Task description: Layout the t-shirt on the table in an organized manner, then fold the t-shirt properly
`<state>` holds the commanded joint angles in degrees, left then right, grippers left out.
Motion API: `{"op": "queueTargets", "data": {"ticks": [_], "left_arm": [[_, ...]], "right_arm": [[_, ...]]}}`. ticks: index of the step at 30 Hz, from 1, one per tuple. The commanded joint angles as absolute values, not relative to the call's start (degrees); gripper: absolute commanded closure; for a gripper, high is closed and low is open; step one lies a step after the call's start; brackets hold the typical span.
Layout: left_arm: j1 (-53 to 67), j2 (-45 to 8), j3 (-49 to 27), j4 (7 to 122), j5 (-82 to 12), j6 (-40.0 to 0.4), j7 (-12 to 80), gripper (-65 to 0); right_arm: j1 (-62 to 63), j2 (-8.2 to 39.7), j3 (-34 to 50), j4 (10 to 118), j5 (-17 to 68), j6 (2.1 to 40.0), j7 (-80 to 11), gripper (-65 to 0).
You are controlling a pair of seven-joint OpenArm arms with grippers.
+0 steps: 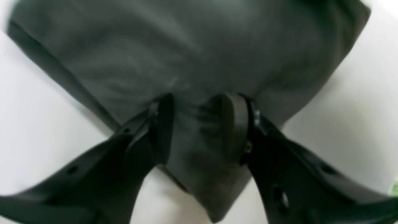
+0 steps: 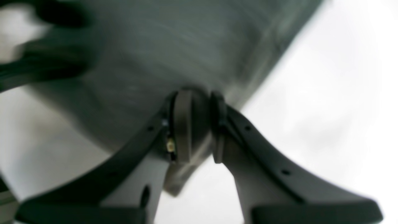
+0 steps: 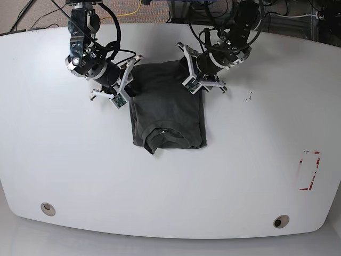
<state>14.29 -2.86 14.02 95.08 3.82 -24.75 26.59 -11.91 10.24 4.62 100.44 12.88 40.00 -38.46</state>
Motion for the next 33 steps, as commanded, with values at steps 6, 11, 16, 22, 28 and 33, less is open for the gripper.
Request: {"op": "queueTargets", "data": {"ticks": [6, 11, 16, 22, 28, 33], "left_arm": [[14.3, -3.3, 11.3, 94.9, 3.8, -24.7, 26.6, -23.6], [14.4, -4.4, 11.1, 99.5, 3.8, -24.7, 26.9, -23.6], [15.3, -4.1, 11.5, 107.5, 3.8, -24.7, 29.9, -23.6], [13.1, 0.6, 11.6, 111.5, 4.4, -24.6, 29.7, -23.6], [6.5, 5.5, 15.2, 108.1, 7.3, -15.9, 26.8, -23.6], [1.5, 7.8, 20.9, 100.4, 10.2, -5.3, 22.2, -23.6]], "right_arm": [[-11.9, 10.6, 4.3, 95.7, 13.1, 40.0, -35.4, -9.7], [-12.4, 10.5, 2.7, 98.2, 13.5, 40.0, -35.6, -9.7], [-14.1, 10.5, 2.8, 105.6, 13.5, 40.0, -37.2, -9.7], [-14.2, 10.6, 6.1, 115.0, 13.5, 40.0, -45.0, -9.7], [-14.1, 11.0, 9.8, 116.5, 13.5, 40.0, -46.9, -9.7], [-14.4, 11.0, 13.8, 116.4, 13.4, 40.0, -46.9, -9.7]]}}
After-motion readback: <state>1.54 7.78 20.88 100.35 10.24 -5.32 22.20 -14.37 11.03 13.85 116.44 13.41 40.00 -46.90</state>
